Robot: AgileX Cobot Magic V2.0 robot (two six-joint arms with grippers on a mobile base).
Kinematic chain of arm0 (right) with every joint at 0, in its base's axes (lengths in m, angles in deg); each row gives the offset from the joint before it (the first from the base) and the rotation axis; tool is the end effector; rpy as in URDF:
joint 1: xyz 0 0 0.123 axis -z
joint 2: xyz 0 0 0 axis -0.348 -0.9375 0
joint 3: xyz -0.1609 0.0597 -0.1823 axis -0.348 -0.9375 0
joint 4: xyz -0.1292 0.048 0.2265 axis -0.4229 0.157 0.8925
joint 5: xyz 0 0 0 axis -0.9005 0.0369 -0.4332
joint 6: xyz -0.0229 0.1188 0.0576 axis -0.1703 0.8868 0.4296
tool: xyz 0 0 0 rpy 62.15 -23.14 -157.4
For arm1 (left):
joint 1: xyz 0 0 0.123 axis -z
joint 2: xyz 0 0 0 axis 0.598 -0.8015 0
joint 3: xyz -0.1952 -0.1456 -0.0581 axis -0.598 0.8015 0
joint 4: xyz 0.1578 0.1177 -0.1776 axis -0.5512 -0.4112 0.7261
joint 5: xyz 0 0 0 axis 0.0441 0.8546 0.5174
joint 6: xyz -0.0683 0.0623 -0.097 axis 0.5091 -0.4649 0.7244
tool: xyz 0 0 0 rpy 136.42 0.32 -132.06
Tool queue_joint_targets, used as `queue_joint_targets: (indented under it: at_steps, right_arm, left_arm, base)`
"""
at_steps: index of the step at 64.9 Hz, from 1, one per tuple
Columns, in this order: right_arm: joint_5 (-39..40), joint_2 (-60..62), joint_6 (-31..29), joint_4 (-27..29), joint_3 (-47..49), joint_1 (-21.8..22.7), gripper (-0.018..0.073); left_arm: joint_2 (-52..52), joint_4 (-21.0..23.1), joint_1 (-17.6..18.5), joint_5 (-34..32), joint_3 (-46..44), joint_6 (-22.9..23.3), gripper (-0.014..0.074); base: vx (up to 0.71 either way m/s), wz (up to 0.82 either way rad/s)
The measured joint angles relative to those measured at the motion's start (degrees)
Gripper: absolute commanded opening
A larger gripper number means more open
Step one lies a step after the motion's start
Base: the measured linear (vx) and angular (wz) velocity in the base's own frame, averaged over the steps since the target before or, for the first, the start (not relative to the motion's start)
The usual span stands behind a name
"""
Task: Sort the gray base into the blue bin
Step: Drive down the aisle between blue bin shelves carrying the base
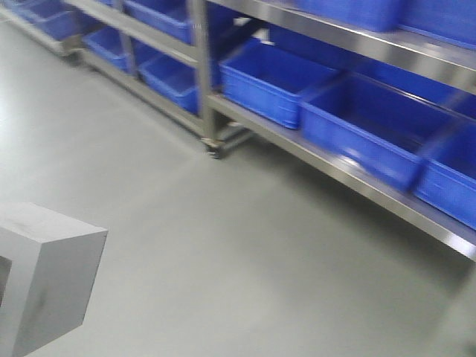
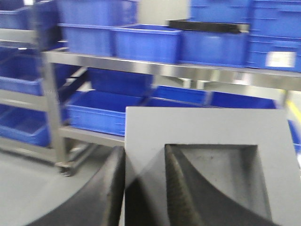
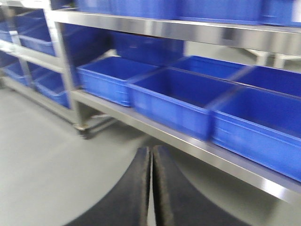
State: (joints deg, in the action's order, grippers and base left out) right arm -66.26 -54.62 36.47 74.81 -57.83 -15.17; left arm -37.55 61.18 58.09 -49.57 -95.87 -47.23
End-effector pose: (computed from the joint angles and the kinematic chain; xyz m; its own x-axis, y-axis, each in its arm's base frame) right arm 0.1460 -0.0128 0.1787 -0.1422 0.0464 -0.9888 0.0915 0.9952 0.0335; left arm 0.1461 -0.0649 0.2938 -0.0873 -0.0888 -0.9922 0.4066 0.9061 -0.1169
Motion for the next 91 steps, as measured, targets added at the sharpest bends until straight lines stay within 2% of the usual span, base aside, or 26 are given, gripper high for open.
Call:
queue_joint_targets:
  at_steps: [25, 91]
  right_arm:
    - [0.00, 0.00, 0.00, 0.00, 0.00, 0.00, -0.0005]
    - [0.00, 0.00, 0.00, 0.00, 0.00, 0.00, -0.0005]
  left_arm:
    - [0.00, 0.00, 0.00, 0.00, 0.00, 0.00, -0.0006]
    - [0.00, 0.00, 0.00, 0.00, 0.00, 0.00, -0.0006]
  base:
    - [0.33, 0.62]
    - [0.33, 0.43]
